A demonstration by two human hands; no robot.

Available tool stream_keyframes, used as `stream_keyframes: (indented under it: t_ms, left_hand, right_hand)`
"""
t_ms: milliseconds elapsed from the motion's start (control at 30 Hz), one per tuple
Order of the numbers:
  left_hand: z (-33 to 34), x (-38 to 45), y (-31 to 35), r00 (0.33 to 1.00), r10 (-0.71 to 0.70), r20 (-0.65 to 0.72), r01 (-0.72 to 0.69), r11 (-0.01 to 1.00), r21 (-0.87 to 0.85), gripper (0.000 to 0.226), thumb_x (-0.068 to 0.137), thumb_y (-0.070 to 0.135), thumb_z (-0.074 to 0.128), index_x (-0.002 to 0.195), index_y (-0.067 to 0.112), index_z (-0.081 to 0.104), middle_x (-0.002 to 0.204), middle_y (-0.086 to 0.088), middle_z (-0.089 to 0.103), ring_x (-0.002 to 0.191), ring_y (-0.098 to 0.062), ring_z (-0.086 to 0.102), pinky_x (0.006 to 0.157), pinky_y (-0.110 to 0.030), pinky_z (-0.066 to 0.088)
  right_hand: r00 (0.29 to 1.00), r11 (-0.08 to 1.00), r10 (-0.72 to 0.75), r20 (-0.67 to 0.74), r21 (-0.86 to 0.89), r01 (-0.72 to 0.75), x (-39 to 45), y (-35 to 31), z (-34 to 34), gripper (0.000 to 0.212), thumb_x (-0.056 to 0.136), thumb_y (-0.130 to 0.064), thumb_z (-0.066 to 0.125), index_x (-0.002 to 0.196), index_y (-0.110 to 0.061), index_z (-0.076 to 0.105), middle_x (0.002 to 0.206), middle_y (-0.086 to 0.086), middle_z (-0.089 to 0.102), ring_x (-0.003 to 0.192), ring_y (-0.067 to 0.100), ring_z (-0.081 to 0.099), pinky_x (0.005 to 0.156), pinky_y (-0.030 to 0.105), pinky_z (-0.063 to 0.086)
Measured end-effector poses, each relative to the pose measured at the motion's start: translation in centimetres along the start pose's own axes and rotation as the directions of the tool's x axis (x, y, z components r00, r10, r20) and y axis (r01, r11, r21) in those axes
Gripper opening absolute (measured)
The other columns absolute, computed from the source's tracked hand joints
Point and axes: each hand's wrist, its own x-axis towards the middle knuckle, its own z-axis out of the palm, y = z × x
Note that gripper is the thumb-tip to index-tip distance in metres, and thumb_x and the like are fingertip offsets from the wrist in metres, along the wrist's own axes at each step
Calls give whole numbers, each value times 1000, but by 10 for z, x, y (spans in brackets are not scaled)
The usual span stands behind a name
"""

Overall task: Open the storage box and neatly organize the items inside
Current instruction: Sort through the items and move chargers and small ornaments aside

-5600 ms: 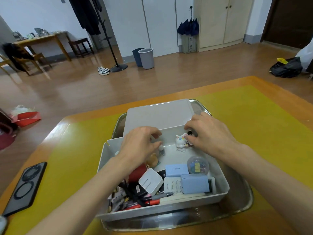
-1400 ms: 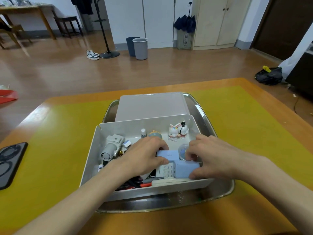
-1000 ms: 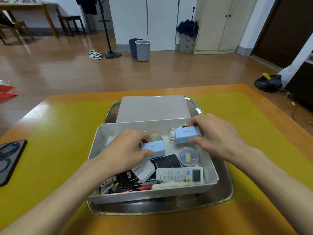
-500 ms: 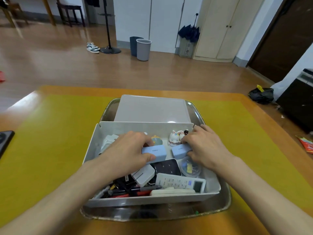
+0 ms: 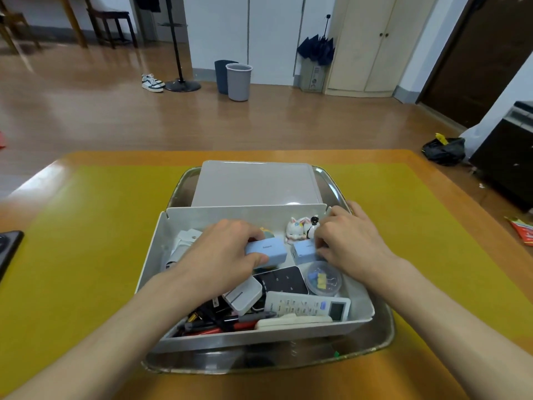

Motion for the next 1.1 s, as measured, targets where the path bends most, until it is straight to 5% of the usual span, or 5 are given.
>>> stream_keyframes:
  t_ms: [200, 433, 567, 833, 1100]
  left_hand:
    - [8, 5, 5, 1000, 14, 2, -14, 1000, -18, 19, 83, 40, 71, 101, 32, 70, 95, 19, 66, 83, -8, 54, 74, -32, 46]
    - [10, 27, 19, 997, 75, 16, -75, 997, -5, 25, 82, 41, 63, 100, 25, 69, 94, 10, 68, 85, -15, 57, 78, -39, 49]
    - [32, 56, 41, 990, 132, 44, -133, 991, 18, 23, 88, 33, 67, 106, 19, 69, 96, 3, 62, 92, -24, 58, 78, -35, 44]
    - [55, 75, 51, 991, 118, 69, -122, 991, 58, 28, 91, 37, 64, 112, 20, 68, 102, 3, 58, 97, -25, 57, 82, -38, 46]
    - [45, 74, 47, 992, 96, 86, -102, 992, 68, 30, 89, 35, 68, 117, 22, 68, 109, 3, 61, 100, -23, 58, 85, -41, 48]
  right_hand:
    - [997, 999, -28, -72, 41, 31, 1, 2, 2, 9, 83, -28, 61, 82, -27, 70, 86, -7, 68, 100, 18, 53, 104, 39, 27]
    - [945, 931, 198, -262, 353, -97, -10, 34, -12, 15, 89, -30, 62, 100, -29, 72, 102, -12, 66, 99, 16, 51, 65, 31, 38]
    - [953, 906, 244, -180, 393, -158, -20, 41, -4, 17, 90, -31, 58, 103, -31, 69, 101, -14, 69, 100, 14, 55, 65, 32, 45]
    - [957, 942, 152, -245, 330, -65, -27, 33, -3, 18, 92, -35, 57, 106, -30, 68, 105, -14, 63, 103, 11, 43, 58, 27, 30]
    - [975, 959, 56, -216, 284, 8, -19, 28, -2, 30, 91, -30, 63, 120, -25, 67, 120, -10, 60, 112, 17, 45, 82, 29, 44]
